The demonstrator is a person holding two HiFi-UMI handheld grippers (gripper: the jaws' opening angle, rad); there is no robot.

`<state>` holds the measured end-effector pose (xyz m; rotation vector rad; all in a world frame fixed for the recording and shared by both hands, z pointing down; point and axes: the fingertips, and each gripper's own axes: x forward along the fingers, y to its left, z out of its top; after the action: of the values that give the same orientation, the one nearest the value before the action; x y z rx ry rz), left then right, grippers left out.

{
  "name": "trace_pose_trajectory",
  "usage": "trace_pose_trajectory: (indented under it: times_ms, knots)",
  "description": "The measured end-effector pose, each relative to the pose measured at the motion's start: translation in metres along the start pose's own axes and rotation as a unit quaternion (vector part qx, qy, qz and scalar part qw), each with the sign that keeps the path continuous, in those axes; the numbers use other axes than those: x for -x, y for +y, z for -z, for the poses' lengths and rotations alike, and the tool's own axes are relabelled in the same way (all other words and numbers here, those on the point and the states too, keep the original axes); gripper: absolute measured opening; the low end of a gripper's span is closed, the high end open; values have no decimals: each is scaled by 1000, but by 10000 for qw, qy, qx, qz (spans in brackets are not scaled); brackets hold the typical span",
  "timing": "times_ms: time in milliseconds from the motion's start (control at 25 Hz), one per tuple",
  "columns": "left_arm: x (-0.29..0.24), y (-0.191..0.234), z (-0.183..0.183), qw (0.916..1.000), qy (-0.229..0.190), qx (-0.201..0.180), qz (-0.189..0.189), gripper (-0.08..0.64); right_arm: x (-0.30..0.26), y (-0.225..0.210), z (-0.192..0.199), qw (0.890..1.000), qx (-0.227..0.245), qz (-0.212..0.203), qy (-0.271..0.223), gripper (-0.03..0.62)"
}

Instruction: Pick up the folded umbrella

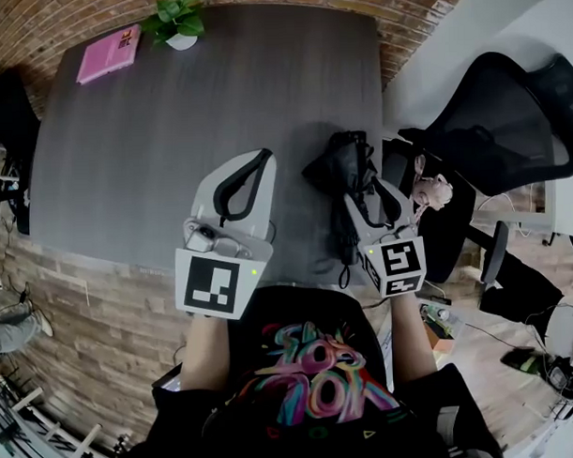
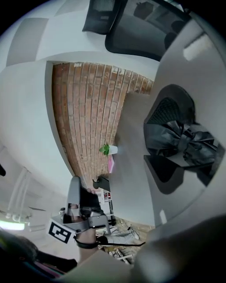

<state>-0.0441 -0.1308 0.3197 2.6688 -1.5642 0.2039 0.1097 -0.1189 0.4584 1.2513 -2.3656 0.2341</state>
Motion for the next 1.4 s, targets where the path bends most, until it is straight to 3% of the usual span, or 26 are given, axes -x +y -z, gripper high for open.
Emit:
trace_pose_trajectory:
  times_ms: [240, 720, 1040, 1400]
  knots:
    - [-1, -1, 7, 10000, 91, 7, -3, 2, -21, 0, 38, 9988, -88, -62, 484, 283]
    - [-1, 0, 20, 9997, 222, 63, -63, 2, -56, -3, 87, 9914, -418, -190, 1230, 382]
    - [0, 4, 25, 9995, 278, 85, -137, 2, -71, -10, 105, 9845, -308, -105, 1722, 387]
    - [-4, 2, 26, 9996, 275, 28, -87, 2, -89, 0, 121, 9702, -412, -549, 2325, 431]
